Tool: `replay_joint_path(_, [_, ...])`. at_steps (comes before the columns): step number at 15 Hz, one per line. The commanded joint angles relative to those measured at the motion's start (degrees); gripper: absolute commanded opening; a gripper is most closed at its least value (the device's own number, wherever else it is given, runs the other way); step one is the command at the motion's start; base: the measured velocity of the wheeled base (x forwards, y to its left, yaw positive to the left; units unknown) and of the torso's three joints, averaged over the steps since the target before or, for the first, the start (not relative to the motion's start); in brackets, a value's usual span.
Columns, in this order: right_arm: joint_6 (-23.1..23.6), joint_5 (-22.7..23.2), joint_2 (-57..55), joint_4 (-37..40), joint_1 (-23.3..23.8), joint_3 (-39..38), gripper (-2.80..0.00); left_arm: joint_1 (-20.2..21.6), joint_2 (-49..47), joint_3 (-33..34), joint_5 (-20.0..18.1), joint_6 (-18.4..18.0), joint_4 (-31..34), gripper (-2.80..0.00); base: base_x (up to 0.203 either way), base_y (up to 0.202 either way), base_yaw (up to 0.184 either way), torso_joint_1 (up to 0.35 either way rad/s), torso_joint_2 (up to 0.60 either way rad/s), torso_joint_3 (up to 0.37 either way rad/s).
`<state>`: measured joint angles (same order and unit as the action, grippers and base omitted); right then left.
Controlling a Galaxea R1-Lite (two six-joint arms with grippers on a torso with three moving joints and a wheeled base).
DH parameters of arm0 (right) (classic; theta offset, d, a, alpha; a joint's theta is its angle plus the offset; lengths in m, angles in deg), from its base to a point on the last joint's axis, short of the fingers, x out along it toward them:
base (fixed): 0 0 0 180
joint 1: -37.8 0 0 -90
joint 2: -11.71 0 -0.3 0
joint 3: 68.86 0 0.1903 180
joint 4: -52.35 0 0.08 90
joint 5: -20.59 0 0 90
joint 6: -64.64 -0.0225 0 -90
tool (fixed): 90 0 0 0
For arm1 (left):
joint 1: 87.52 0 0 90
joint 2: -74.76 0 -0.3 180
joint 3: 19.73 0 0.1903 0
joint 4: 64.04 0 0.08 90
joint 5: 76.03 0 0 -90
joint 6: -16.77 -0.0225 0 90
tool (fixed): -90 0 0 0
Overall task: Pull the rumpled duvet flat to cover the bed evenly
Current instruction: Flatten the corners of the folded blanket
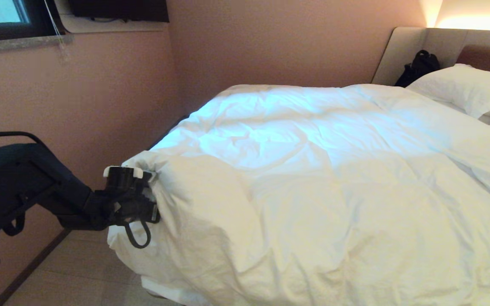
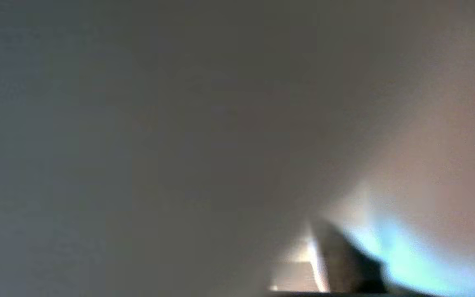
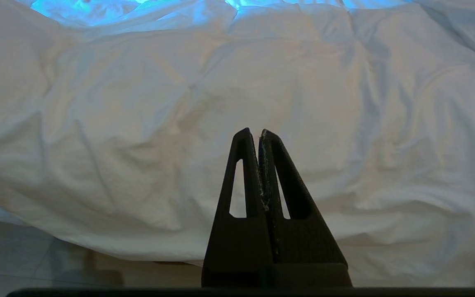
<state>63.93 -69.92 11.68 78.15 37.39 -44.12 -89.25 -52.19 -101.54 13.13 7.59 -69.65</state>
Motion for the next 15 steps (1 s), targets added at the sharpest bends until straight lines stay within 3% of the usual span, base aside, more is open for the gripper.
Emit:
replay_joint_path(1, [0.0,0.0,0.0,0.0,0.0,0.0,-2.8,-0.1,-0.9,-0.1,0.0,1.4,-3.4,0.0,0.0,0.0,0.0,0.0,0.0,0.0])
replay_joint_path(3, [0.0,0.0,0.0,0.0,0.0,0.0,-2.8,-0.2,-1.4,-0.2,0.1,2.3,-4.8,0.0,0.0,0.0,0.0,0.0,0.0,0.0])
replay_joint_path(6, [0.0,0.0,0.0,0.0,0.0,0.0,-2.8,-0.5,-5.1,-0.8,0.8,4.7,-12.7,0.0,0.0,0.0,0.0,0.0,0.0,0.0])
replay_joint_path(9, [0.0,0.0,0.0,0.0,0.0,-0.1,-2.8,-0.5,-9.0,-1.5,2.6,4.8,-18.2,0.0,0.0,0.0,0.0,0.0,0.0,0.0])
replay_joint_path(15, [0.0,0.0,0.0,0.0,0.0,0.0,-2.8,-0.5,-11.0,-2.6,3.9,4.5,-19.1,0.0,0.0,0.0,0.0,0.0,0.0,0.0])
